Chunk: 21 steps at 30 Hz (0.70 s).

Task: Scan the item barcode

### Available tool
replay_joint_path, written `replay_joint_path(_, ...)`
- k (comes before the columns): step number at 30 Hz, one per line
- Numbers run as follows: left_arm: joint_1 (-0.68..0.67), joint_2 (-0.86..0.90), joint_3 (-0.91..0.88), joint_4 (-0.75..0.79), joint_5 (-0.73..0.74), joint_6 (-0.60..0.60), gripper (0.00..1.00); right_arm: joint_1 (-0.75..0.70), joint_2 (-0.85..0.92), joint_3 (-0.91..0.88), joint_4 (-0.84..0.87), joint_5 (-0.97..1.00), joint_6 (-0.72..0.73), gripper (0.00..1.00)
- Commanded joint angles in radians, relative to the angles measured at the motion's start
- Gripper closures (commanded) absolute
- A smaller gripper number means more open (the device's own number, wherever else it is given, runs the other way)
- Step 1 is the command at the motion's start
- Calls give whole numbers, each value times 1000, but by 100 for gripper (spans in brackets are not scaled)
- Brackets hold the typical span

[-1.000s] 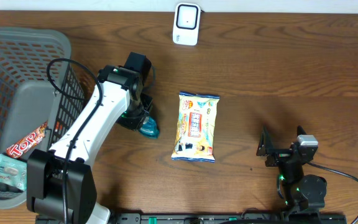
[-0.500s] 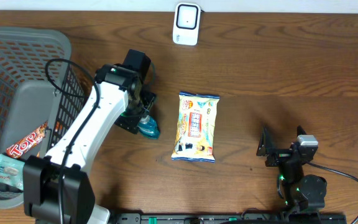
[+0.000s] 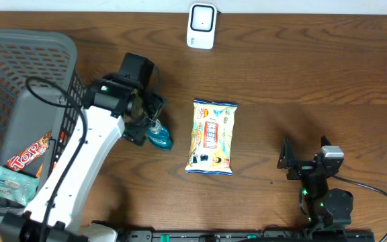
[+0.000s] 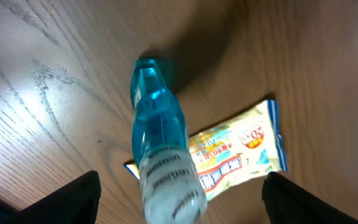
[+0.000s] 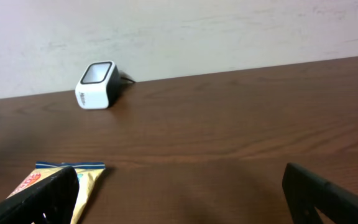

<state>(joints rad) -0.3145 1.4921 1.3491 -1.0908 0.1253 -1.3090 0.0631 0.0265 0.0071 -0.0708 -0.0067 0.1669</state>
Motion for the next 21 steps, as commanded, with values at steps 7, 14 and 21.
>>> replay_joint_path(7, 4, -154, 42, 64, -28, 152, 9, 3, 0, -2, -4, 4, -15, 1)
replay_joint_path(14, 40, -202, 142, 64, -68, 305, 2, 3, 0, -2, -4, 4, -15, 1)
replay_joint_path(21, 152, -204, 375, 11, -201, 449, 2, 3, 0, -2, -4, 4, -15, 1)
